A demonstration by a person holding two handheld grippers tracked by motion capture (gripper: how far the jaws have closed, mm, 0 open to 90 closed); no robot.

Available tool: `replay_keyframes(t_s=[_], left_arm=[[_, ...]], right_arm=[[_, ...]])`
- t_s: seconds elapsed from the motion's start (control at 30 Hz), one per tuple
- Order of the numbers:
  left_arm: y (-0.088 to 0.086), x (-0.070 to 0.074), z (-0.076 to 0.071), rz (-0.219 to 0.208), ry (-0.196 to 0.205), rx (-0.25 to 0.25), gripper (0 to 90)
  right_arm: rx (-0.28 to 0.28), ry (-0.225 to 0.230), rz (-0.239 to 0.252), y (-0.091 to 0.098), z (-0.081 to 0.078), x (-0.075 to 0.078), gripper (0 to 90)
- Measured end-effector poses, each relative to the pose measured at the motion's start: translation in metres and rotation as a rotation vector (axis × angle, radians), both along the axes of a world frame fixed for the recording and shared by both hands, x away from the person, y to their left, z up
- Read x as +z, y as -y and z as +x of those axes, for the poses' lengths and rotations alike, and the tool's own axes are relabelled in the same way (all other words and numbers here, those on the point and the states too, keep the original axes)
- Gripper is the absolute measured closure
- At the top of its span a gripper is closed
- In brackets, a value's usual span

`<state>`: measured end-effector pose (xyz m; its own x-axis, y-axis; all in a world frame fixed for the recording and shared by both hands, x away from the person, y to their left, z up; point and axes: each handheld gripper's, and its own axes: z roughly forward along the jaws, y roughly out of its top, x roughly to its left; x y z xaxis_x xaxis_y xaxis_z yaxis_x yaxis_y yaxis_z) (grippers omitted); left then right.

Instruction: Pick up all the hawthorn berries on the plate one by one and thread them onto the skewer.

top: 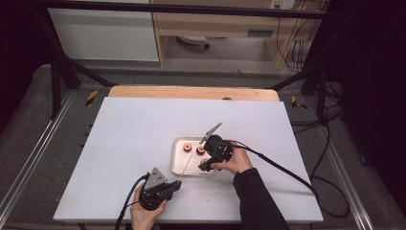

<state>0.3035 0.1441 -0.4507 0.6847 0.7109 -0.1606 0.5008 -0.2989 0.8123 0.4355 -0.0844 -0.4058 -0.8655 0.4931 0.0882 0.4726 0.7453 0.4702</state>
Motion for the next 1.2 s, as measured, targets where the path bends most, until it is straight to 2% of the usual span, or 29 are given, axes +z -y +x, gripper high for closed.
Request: replay_keyframes(t_s=[0.17, 0.37, 0.53, 0.73, 1.07, 1.13, 1.2], left_arm=[[0.0, 0.0, 0.0, -0.003, -0.002, 0.001, 88.0], [0.001, -0.001, 0.001, 0.001, -0.004, -0.004, 88.1], [0.001, -0.002, 0.001, 0.006, -0.005, -0.004, 88.0], [0.001, -0.002, 0.001, 0.007, -0.006, -0.004, 88.1], [0.001, -0.002, 0.001, 0.004, -0.007, -0.002, 88.1], [0.001, -0.002, 0.001, 0.003, -0.005, -0.002, 88.0], [0.0, -0.001, 0.001, 0.003, -0.004, -0.001, 88.1]], right_arm=[[0.035, -0.005, -0.04, -0.004, 0.002, -0.005, 41.0], [0.057, 0.0, -0.066, -0.005, 0.003, -0.009, 47.3], [0.078, 0.016, -0.078, -0.006, 0.003, -0.011, 53.7], [0.097, 0.027, -0.091, -0.007, 0.004, -0.014, 57.0], [0.1, 0.029, -0.093, -0.007, 0.004, -0.014, 59.7], [0.086, 0.029, -0.084, -0.007, 0.004, -0.012, 59.8], [0.063, 0.032, -0.056, -0.006, 0.003, -0.009, 59.9]])
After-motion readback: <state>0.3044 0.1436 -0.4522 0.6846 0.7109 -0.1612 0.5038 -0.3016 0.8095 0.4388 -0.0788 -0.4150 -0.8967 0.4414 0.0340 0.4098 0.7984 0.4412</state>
